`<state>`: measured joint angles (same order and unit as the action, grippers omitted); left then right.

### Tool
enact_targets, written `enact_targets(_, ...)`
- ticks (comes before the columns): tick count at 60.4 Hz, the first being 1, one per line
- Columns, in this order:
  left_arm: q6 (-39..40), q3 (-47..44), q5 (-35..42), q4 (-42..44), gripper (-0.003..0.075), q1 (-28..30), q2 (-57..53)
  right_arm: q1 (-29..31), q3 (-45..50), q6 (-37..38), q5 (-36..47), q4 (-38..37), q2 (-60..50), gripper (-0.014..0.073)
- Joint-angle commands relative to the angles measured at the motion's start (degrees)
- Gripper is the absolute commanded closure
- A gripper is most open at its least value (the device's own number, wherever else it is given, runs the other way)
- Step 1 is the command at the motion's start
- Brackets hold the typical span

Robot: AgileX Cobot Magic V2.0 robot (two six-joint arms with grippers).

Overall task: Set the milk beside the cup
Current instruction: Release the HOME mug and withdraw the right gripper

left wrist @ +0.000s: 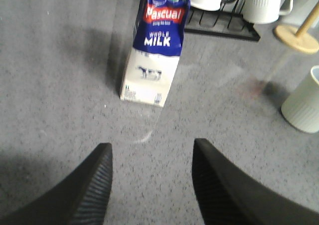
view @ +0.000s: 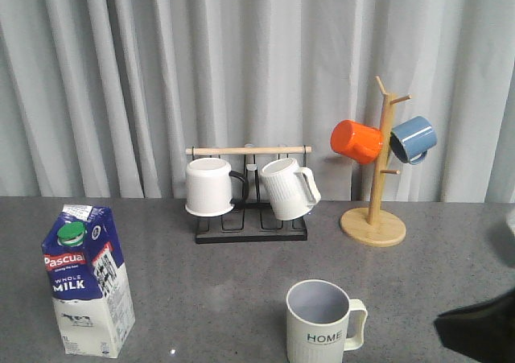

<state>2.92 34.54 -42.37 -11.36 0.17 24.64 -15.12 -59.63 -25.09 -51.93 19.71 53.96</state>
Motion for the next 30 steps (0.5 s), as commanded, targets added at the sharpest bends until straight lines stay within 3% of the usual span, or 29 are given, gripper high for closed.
enact_targets(1, -0.08, 1.79, 2.29, -0.58, 0.0356, -0.38, 0.73, 0.14, -1.12, -1.08, 2.51, 1.54, -5.06, 0.0601)
enact_targets(18, -0.08, 1.79, 2.63, -1.82, 0.0356, -0.38, 0.79, 0.20, 14.42, -0.75, 11.91, -1.08, -18.94, 0.0599)
enact_targets(30, -0.24, 4.24, -1.01, -3.58, 0.0351, -0.38, 4.52, 0.20, 25.34, -0.52, 14.57, -1.80, -22.22, 0.0599)
